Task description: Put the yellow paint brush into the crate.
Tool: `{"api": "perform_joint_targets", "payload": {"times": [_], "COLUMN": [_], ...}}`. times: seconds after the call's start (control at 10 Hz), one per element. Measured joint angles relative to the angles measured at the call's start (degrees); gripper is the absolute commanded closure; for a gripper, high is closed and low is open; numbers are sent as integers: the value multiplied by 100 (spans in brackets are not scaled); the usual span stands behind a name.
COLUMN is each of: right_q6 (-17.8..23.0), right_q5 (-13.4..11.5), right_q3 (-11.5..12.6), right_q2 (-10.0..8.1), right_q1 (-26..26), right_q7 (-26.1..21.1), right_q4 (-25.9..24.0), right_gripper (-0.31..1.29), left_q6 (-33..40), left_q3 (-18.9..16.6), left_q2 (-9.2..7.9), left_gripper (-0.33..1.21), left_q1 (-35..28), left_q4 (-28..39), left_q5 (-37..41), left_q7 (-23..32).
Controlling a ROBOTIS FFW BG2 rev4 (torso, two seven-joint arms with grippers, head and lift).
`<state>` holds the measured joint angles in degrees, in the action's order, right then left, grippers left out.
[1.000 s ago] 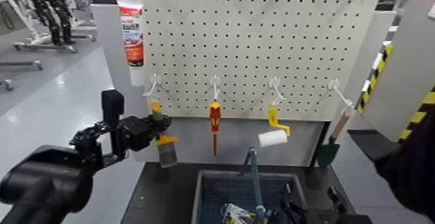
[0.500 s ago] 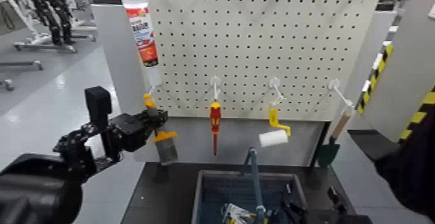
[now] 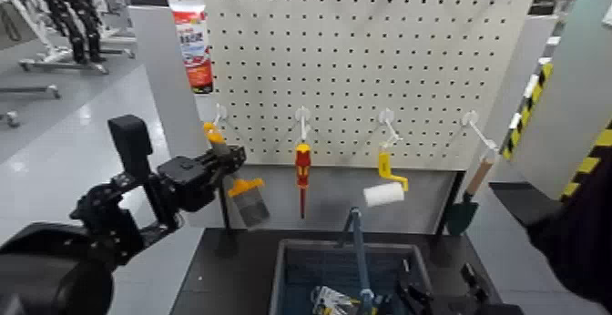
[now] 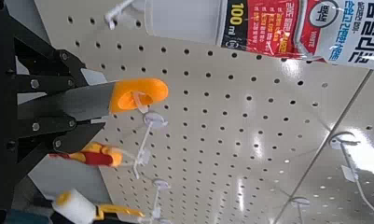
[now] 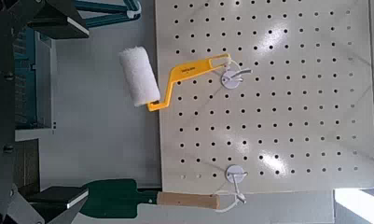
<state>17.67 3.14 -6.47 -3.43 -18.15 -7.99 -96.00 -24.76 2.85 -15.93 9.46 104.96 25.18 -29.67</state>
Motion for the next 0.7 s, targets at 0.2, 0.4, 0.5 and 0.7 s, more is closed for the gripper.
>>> {"api": "perform_joint_targets", "payload": {"times": [0.2, 0.4, 0.5, 0.7], "right_q6": [27, 63, 79, 94], "right_q5": [30, 52, 60, 75], "right_q3": [-12, -21, -27, -32], "right_q2": [-20, -26, -26, -19], "right_q1": [14, 31, 37, 41], "right_q7": [0, 0, 0, 0], "right_q4": [38, 79, 94, 111], "right_gripper": [12, 12, 12, 12], "left_q6": [137, 364, 501, 670], "left_q3": [325, 757, 1015, 1469], "left_q2": [-20, -16, -5, 53], "left_gripper": [115, 115, 115, 115], "left_q1": [-53, -45, 14, 137], "left_q4": [-191, -774, -1170, -1760], "left_q5": [832, 1621, 1901, 2087], "left_q7": [249, 159, 40, -9]}}
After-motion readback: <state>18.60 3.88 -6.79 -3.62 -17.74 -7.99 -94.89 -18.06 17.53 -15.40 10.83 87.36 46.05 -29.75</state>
